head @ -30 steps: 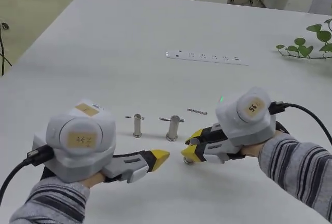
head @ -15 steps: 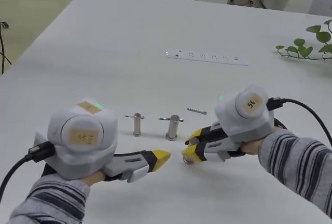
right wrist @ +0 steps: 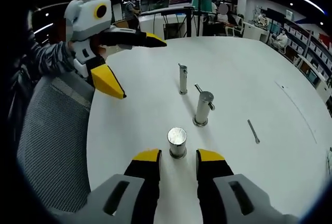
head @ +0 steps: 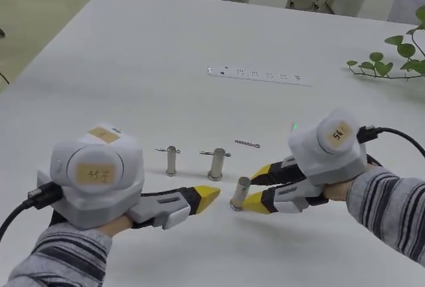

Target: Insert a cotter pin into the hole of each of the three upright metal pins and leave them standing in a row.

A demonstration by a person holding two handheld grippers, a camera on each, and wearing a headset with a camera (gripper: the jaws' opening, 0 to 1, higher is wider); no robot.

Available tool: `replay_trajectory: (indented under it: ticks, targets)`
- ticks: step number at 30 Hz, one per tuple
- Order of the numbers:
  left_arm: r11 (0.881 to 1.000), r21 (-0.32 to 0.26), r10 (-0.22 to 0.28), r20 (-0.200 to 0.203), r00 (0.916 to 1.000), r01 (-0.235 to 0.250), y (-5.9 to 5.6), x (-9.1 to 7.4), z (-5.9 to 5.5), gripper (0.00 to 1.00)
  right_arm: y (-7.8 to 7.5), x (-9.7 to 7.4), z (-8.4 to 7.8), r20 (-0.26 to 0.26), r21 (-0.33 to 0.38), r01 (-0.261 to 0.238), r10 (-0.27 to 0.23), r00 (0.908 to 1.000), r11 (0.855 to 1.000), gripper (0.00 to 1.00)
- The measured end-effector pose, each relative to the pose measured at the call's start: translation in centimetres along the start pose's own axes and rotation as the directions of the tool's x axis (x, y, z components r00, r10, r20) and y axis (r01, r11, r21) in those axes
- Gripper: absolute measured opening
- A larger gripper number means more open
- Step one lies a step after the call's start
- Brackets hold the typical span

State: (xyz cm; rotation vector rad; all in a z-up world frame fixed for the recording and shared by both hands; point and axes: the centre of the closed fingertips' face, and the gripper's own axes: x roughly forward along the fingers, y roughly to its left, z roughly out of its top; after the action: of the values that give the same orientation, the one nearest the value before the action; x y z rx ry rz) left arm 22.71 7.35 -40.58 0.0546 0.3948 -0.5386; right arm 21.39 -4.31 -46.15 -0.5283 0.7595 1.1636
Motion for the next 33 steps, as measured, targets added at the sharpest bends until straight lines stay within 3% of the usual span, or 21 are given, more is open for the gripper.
replay_trajectory:
  ticks: [3,12,19,24,33]
  targets:
    - [1.000,0.015,0.003,-0.028,0.9996,-0.002,0.0,0.0,-0.4,0.97,-0.3,-0.3,-0.4,-0.014,0.001,0.006,-0.006,0.9999,1.000,0.23]
    - [1.000,-0.026,0.002,-0.008,1.0000,-0.002,0.1,0.0,-0.1,0.97,-2.5,-1.3,-0.9,-0.051,0.038,0.036,-0.034,0.9981,0.999,0.23]
    - [0.999,-0.038,0.002,-0.018,0.9998,-0.002,0.1,0.1,-0.3,0.98,-4.9,-1.9,-0.6,-0.067,0.047,0.070,-0.067,0.9955,0.996,0.23]
    - [0.999,-0.035,0.002,-0.021,0.9998,-0.003,0.0,0.1,-0.5,0.97,-7.1,-1.7,-0.1,-0.084,0.057,0.101,-0.096,0.9918,0.993,0.20]
    - [1.000,-0.020,-0.021,-0.041,0.9989,0.020,-0.7,0.4,-0.9,0.97,-9.8,-0.2,0.5,-0.121,0.048,0.113,-0.106,0.9869,0.992,0.16]
